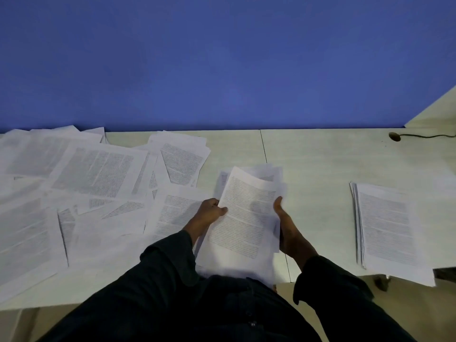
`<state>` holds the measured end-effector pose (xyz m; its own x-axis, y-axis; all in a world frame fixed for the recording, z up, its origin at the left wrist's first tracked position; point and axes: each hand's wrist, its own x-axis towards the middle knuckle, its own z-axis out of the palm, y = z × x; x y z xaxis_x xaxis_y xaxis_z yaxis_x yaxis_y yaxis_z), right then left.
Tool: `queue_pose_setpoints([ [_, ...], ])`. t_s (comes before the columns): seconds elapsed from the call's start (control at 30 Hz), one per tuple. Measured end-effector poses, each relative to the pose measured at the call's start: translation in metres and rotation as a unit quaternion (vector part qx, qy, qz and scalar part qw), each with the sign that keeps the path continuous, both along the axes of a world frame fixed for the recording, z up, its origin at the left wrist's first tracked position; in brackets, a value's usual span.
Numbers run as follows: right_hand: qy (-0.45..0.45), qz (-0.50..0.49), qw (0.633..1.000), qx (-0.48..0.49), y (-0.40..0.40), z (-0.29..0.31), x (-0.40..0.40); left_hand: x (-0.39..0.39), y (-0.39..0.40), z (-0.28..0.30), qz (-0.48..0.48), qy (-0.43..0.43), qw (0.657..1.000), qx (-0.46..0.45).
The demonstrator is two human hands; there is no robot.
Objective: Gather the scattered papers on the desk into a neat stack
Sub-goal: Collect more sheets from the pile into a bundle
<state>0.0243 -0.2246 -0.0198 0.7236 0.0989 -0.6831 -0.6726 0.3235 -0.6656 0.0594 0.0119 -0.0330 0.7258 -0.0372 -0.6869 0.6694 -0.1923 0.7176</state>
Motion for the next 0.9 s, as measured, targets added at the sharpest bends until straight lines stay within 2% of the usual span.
queue_pose_setpoints([
  [0.1, -0.016, 0.048, 0.983, -0.175, -0.004, -0.014, -0.005, -0.007, -0.009, 0.003, 0.052, 0.017, 0.998, -0.035],
  [0.13, -0.019, 0.048, 0.976, -0.213, -0.004, -0.018, -0.007, -0.009, -0.006, 0.005, 0.080, -0.009, 0.997, 0.018],
  [0.17, -0.016, 0.046, 0.973, -0.224, -0.003, -0.020, -0.008, -0.012, 0.000, 0.003, 0.104, -0.049, 0.987, 0.116],
  [0.2, -0.011, 0.039, 0.974, -0.223, -0.001, -0.020, -0.010, -0.017, 0.009, 0.001, 0.123, -0.072, 0.962, 0.232],
  [0.23, -0.006, 0.034, 0.975, -0.220, -0.001, -0.021, -0.012, -0.021, 0.020, -0.003, 0.129, -0.065, 0.928, 0.344],
  [0.27, -0.002, 0.031, 0.976, -0.217, -0.002, -0.022, -0.013, -0.028, 0.033, -0.007, 0.123, -0.019, 0.894, 0.430],
  [0.3, 0.000, 0.030, 0.976, -0.214, -0.004, -0.024, -0.014, -0.033, 0.048, -0.011, 0.116, 0.044, 0.872, 0.474],
  [0.37, 0.002, 0.026, 0.977, -0.209, -0.007, -0.027, -0.015, -0.041, 0.074, -0.014, 0.101, 0.112, 0.862, 0.483],
  [0.5, -0.004, 0.028, 0.977, -0.211, -0.005, -0.029, -0.015, -0.042, 0.097, -0.006, 0.057, 0.100, 0.866, 0.486],
  [0.57, -0.013, 0.037, 0.977, -0.209, -0.002, -0.026, -0.015, -0.039, 0.098, -0.008, 0.028, 0.087, 0.883, 0.460],
  [0.63, -0.019, 0.039, 0.977, -0.207, 0.001, -0.026, -0.015, -0.037, 0.107, -0.013, 0.002, 0.035, 0.919, 0.393],
  [0.73, -0.018, 0.033, 0.977, -0.209, 0.002, -0.024, -0.013, -0.035, 0.127, 0.000, 0.034, -0.039, 0.985, 0.166],
  [0.8, -0.017, 0.032, 0.975, -0.218, 0.000, -0.024, -0.012, -0.033, 0.142, 0.019, 0.079, -0.065, 0.994, 0.040],
  [0.9, -0.032, 0.026, 0.974, -0.222, -0.006, -0.021, -0.012, -0.024, 0.161, 0.047, 0.158, -0.075, 0.979, -0.109],
])
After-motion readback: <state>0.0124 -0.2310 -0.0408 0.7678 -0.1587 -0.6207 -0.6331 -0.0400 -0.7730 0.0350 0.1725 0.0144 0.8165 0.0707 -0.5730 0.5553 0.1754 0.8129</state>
